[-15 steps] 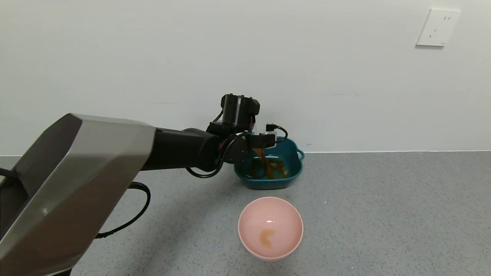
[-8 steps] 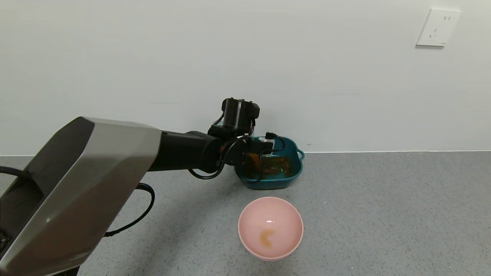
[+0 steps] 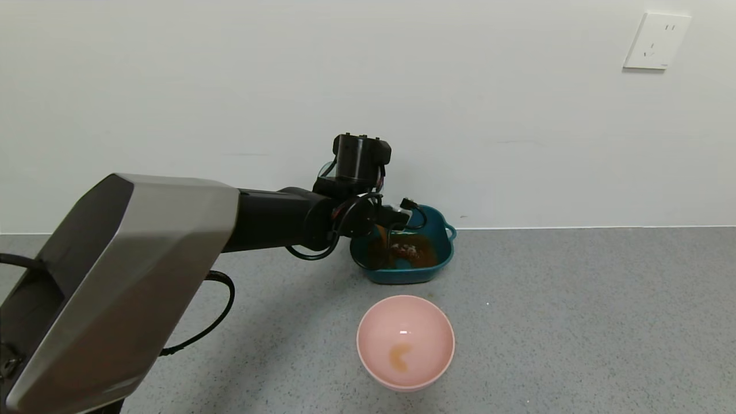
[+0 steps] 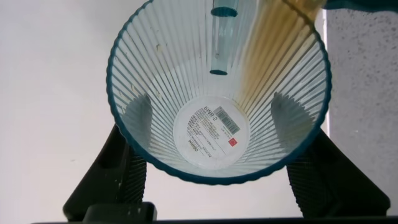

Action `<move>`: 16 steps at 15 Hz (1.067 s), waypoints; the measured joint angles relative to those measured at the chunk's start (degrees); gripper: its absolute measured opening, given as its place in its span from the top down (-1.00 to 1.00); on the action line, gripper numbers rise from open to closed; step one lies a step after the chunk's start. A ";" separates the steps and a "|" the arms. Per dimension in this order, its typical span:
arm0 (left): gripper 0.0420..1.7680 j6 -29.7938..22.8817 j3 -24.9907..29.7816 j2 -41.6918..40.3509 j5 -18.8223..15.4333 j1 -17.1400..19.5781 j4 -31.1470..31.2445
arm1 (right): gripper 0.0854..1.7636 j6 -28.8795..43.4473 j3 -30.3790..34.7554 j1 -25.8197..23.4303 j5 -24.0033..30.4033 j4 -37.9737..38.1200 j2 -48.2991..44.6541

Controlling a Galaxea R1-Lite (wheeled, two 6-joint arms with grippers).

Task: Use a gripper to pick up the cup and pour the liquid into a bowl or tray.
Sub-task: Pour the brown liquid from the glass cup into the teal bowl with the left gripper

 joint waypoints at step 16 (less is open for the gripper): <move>-0.43 -24.84 8.94 -5.13 7.57 -0.94 -12.11 | -0.94 0.00 -0.02 0.00 0.02 0.02 0.00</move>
